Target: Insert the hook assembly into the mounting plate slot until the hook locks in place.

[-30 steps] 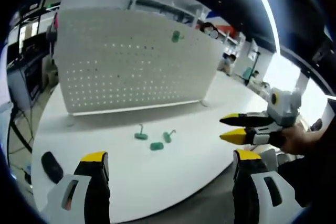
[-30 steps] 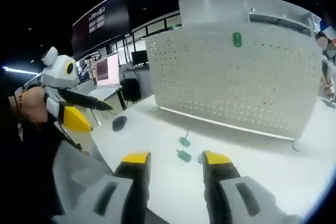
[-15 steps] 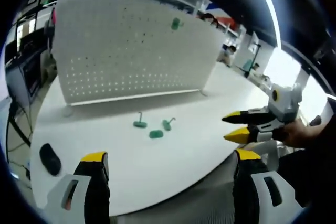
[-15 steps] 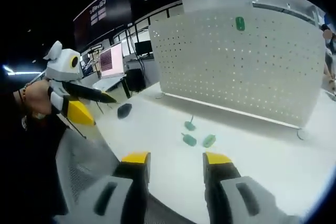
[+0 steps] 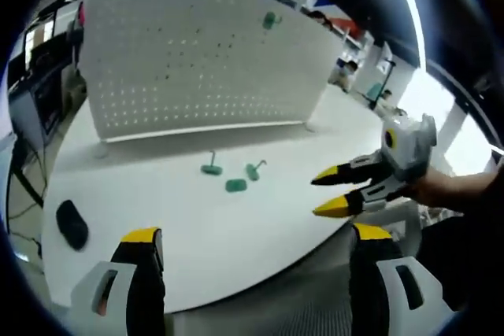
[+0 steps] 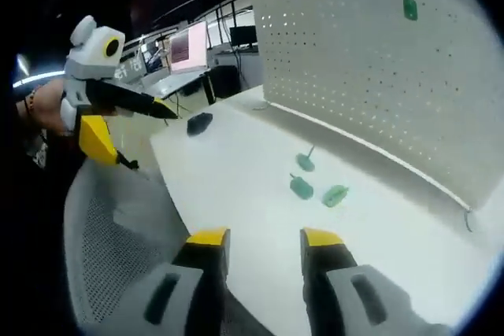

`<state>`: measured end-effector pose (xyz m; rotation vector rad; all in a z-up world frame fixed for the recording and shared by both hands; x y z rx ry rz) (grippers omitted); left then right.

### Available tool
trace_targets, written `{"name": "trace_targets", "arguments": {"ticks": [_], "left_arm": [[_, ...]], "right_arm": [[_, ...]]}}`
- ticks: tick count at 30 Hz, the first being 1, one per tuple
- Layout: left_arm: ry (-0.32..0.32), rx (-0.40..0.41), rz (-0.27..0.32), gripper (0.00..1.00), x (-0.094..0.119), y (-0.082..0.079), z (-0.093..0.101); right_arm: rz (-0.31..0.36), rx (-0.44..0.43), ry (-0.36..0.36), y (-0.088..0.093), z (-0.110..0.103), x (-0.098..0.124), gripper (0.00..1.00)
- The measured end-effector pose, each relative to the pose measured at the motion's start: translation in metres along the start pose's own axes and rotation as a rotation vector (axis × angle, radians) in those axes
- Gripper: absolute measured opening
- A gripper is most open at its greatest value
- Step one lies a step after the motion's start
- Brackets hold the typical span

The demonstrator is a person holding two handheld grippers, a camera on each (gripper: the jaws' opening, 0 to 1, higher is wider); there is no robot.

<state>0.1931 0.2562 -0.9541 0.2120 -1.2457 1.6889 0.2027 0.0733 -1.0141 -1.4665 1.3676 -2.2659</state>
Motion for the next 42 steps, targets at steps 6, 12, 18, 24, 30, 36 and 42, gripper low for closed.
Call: {"name": "trace_targets", "arguments": {"ticks": [6,12,18,24,30,36,42], "left_arm": [[-0.001,0.019,-0.008,0.99,0.000,0.002,-0.002],[0.004,0.040,-0.011,0.99,-0.002,0.003,-0.003],[0.001,0.053,0.002,0.99,0.001,0.000,-0.006],[-0.015,0.057,-0.002,0.99,0.007,0.001,-0.012],[-0.025,0.059,-0.019,0.99,0.010,0.003,-0.015],[-0.024,0.059,-0.016,0.98,0.010,0.002,-0.014],[-0.032,0.069,-0.016,0.98,0.012,0.005,-0.015]], "right_arm": [[-0.032,0.064,-0.044,-0.008,0.009,-0.023,0.32],[-0.084,0.162,-0.085,-0.016,0.019,-0.052,0.28],[-0.111,0.228,-0.094,-0.022,0.027,-0.086,0.26],[-0.151,0.227,-0.102,-0.021,0.039,-0.106,0.24],[-0.178,0.232,-0.103,-0.020,0.049,-0.119,0.19],[-0.193,0.266,-0.115,-0.021,0.053,-0.126,0.13],[-0.215,0.288,-0.124,-0.021,0.058,-0.132,0.10]]}}
Point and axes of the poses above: the point that each gripper's makers call its tool centre point, and the gripper's own axes: x roughly backward along the fingers, z roughly to its right, y roughly out of its underside, the point moved 5 cm from there along x, roughly backward along the fingers, and after that the axes turned 14 degrees about x, right-handed, at the moved point
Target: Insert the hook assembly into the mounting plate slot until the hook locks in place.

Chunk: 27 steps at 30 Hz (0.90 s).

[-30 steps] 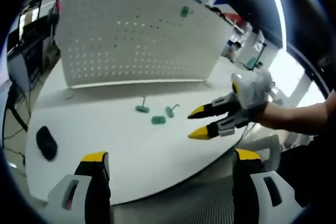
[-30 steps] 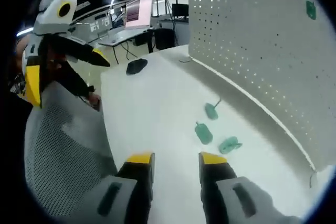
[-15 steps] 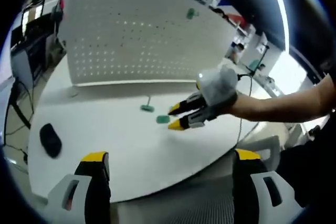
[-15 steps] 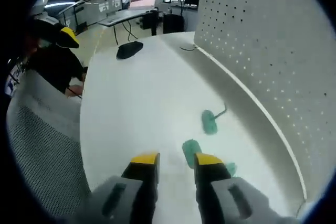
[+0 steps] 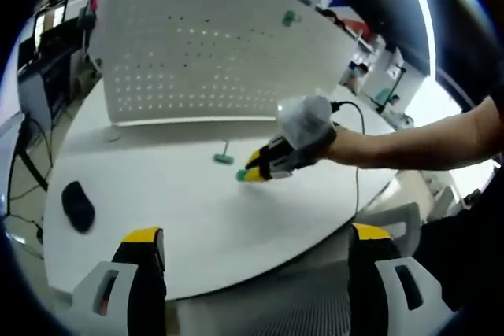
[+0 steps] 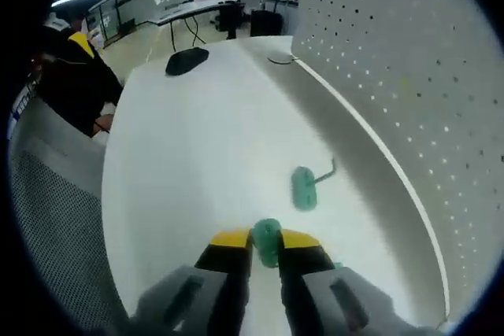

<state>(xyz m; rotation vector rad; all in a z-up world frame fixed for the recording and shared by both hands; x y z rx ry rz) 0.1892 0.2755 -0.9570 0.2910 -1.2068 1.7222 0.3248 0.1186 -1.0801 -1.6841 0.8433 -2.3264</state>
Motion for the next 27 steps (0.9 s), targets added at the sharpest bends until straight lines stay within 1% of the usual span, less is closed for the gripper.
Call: {"name": "trace_targets", "arguments": {"ticks": [1,4,6,8,14,18,22,23,26,27], "left_arm": [[-0.001,0.003,0.000,0.98,0.000,0.001,0.000],[-0.003,0.008,-0.002,0.98,0.001,0.003,-0.001],[-0.006,0.010,-0.003,0.98,0.001,0.003,-0.001],[-0.007,0.013,0.002,0.98,0.001,0.003,-0.001],[-0.007,0.013,0.002,0.98,0.000,0.002,0.000],[-0.004,0.007,0.003,0.98,-0.001,0.001,0.002],[-0.002,-0.001,0.002,0.98,-0.001,0.000,0.004],[-0.001,-0.002,0.003,0.98,-0.002,0.000,0.005],[0.000,-0.006,0.005,0.98,-0.002,-0.001,0.006],[0.000,-0.007,0.006,0.98,-0.002,-0.002,0.007]], "right_arm": [[-0.006,0.006,-0.004,0.000,0.000,-0.001,0.10],[-0.015,0.014,-0.017,0.002,0.000,-0.003,0.04],[-0.014,0.009,-0.009,0.002,0.002,-0.004,0.01],[-0.009,-0.022,-0.011,0.002,0.003,-0.004,0.01],[-0.004,-0.046,-0.009,0.003,0.003,-0.003,0.01],[0.008,-0.086,0.000,0.005,0.005,-0.001,0.00],[0.027,-0.107,0.021,0.004,0.010,0.005,0.00],[0.042,-0.124,0.035,0.003,0.013,0.006,0.00],[0.066,-0.184,0.044,0.001,0.017,0.011,0.00],[0.070,-0.192,0.048,0.001,0.019,0.013,0.00]]}}
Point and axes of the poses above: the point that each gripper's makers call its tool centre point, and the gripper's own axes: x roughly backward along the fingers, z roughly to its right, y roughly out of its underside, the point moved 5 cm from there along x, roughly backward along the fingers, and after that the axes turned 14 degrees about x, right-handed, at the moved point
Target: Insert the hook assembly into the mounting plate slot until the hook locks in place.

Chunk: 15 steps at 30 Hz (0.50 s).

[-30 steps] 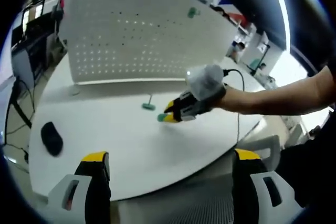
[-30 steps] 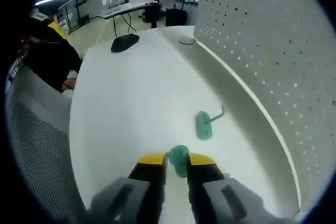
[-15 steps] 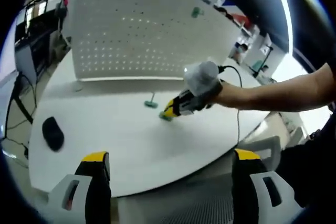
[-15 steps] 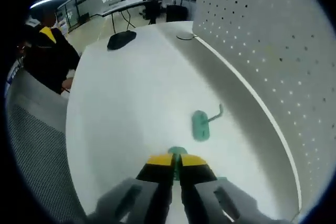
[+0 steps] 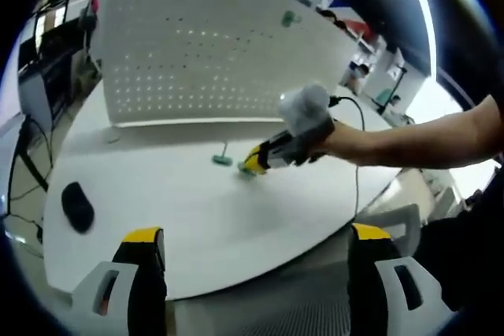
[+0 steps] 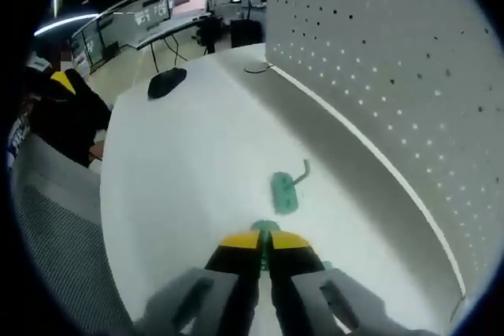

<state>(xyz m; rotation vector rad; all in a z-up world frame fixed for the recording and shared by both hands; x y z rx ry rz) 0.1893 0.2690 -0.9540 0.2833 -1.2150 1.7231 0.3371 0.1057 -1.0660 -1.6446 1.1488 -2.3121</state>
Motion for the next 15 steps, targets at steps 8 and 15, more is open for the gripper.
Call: {"name": "trace_targets", "arguments": {"ticks": [8,15], "left_arm": [[-0.001,-0.022,0.019,0.99,0.000,-0.012,0.001],[0.000,-0.046,0.045,0.98,-0.005,-0.030,0.005]], "right_arm": [[0.136,-0.163,0.019,-0.014,0.010,0.022,0.00],[0.247,-0.238,0.071,-0.027,0.017,0.057,0.00]]}}
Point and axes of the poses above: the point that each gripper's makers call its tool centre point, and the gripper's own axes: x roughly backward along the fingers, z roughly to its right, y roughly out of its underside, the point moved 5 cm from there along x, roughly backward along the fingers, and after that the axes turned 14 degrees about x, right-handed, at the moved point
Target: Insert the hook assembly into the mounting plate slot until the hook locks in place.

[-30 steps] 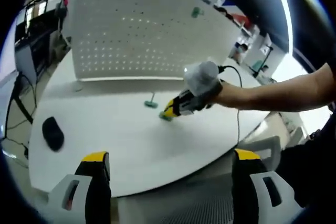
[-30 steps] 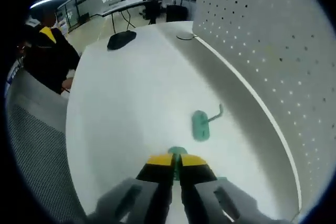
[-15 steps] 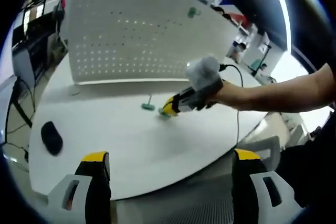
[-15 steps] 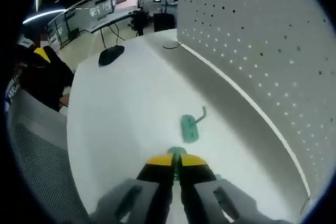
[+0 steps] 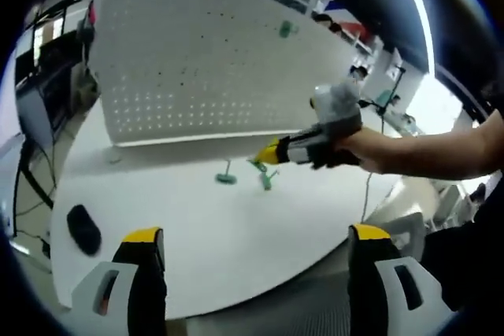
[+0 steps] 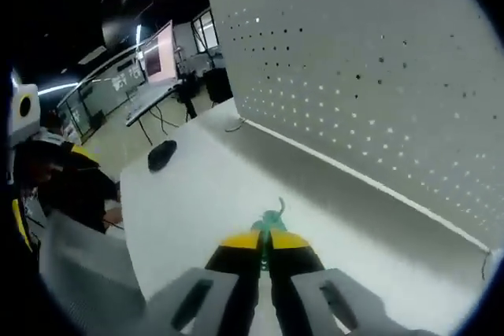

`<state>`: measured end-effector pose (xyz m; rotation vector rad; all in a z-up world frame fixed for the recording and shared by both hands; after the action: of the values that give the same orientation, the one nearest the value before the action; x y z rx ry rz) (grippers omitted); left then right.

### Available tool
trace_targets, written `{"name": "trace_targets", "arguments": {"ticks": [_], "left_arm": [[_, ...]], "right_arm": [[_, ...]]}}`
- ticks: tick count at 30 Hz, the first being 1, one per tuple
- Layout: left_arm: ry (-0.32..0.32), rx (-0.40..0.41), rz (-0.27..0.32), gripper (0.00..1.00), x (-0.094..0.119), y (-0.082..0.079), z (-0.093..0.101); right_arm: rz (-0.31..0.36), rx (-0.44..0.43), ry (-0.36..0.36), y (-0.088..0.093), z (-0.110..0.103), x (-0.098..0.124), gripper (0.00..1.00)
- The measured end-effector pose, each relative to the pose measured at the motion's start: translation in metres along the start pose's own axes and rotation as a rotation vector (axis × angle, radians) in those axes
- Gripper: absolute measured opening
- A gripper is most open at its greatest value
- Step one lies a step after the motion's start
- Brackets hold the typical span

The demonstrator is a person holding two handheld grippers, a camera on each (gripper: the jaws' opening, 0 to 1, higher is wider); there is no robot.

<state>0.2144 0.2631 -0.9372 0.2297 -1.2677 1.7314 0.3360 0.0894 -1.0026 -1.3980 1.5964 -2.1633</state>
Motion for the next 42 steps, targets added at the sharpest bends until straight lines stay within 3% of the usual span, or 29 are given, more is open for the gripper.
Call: {"name": "trace_targets", "arguments": {"ticks": [14,19,24,28,35,42], "left_arm": [[0.071,-0.034,0.044,0.94,-0.019,-0.036,0.026],[0.097,-0.026,0.067,0.89,-0.021,-0.043,0.038],[0.123,-0.037,0.079,0.88,-0.024,-0.046,0.043],[0.143,-0.031,0.079,0.81,-0.025,-0.045,0.046],[0.166,-0.018,0.075,0.74,-0.024,-0.044,0.048],[0.218,0.010,0.082,0.48,-0.021,-0.047,0.052]], "right_arm": [[0.273,-0.192,0.015,-0.048,-0.028,0.066,0.00],[0.391,-0.245,0.035,-0.067,-0.053,0.096,0.00],[0.430,-0.258,0.025,-0.073,-0.074,0.110,0.00],[0.442,-0.265,-0.016,-0.073,-0.090,0.112,0.00],[0.452,-0.269,-0.015,-0.072,-0.096,0.113,0.00],[0.479,-0.286,-0.028,-0.081,-0.100,0.114,0.00]]}}
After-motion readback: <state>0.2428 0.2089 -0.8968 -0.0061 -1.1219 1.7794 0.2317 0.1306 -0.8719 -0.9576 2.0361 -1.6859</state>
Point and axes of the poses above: the point that each gripper's makers call its tool centre point, and the gripper's own axes: x roughly backward along the fingers, z roughly to its right, y roughly out of its underside, the point moved 5 cm from there along x, roughly backward along the fingers, and after that the axes turned 14 degrees about x, right-handed, at the moved point
